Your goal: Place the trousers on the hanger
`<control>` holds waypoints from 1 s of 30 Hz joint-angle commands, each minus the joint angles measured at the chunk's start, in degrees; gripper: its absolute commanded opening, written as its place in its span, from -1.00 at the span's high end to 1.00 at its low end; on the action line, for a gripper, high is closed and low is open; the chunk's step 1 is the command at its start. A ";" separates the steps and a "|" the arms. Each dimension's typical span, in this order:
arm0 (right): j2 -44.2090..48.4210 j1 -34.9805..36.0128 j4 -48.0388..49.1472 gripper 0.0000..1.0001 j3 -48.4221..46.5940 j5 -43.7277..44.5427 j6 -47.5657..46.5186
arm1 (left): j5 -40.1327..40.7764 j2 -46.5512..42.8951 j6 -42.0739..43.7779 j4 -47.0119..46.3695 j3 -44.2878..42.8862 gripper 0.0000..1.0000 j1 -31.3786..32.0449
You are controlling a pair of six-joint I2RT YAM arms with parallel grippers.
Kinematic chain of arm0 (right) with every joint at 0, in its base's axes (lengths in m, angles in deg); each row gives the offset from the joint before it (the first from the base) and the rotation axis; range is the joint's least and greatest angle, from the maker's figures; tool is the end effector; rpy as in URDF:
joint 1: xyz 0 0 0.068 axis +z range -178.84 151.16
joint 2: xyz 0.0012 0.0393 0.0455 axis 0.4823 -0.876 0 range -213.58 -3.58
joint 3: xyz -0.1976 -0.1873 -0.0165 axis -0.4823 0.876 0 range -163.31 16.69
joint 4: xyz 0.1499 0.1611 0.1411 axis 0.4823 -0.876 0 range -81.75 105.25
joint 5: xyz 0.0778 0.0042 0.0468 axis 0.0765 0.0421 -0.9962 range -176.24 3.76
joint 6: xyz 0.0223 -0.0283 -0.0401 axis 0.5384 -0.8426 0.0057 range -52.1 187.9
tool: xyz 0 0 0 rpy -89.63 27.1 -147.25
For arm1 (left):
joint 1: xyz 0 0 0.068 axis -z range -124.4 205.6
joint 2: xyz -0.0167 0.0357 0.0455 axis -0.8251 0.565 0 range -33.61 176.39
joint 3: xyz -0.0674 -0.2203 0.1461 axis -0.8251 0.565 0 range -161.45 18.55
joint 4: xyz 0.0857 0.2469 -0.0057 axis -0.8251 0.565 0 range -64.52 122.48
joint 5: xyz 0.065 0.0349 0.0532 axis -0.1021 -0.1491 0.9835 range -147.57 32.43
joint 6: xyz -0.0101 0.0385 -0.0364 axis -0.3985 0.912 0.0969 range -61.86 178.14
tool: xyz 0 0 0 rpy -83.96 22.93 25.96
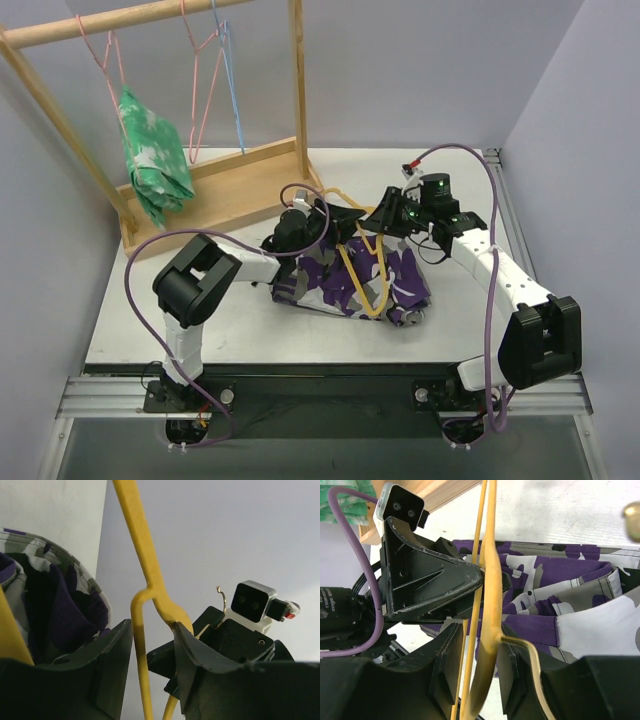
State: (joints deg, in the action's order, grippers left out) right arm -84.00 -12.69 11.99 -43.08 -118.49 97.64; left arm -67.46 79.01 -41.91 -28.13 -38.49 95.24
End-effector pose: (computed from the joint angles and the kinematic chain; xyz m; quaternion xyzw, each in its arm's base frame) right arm 0.3036 0.1078 0.3013 -0.0550 0.8176 0.4185 0.3916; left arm 0.3184 -0.2717 0.1852 -0.3087 0.6494 -0.6712 0.1803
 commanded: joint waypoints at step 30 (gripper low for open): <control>5.72 6.27 -0.16 1.00 3.78 17.04 -2.23 | -11.19 -13.14 43.80 51.14 -16.52 -0.27 -3.34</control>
State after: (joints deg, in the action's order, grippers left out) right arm -80.15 -7.86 11.66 -39.10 -103.78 95.91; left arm -74.04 64.67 0.50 27.72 -54.12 91.37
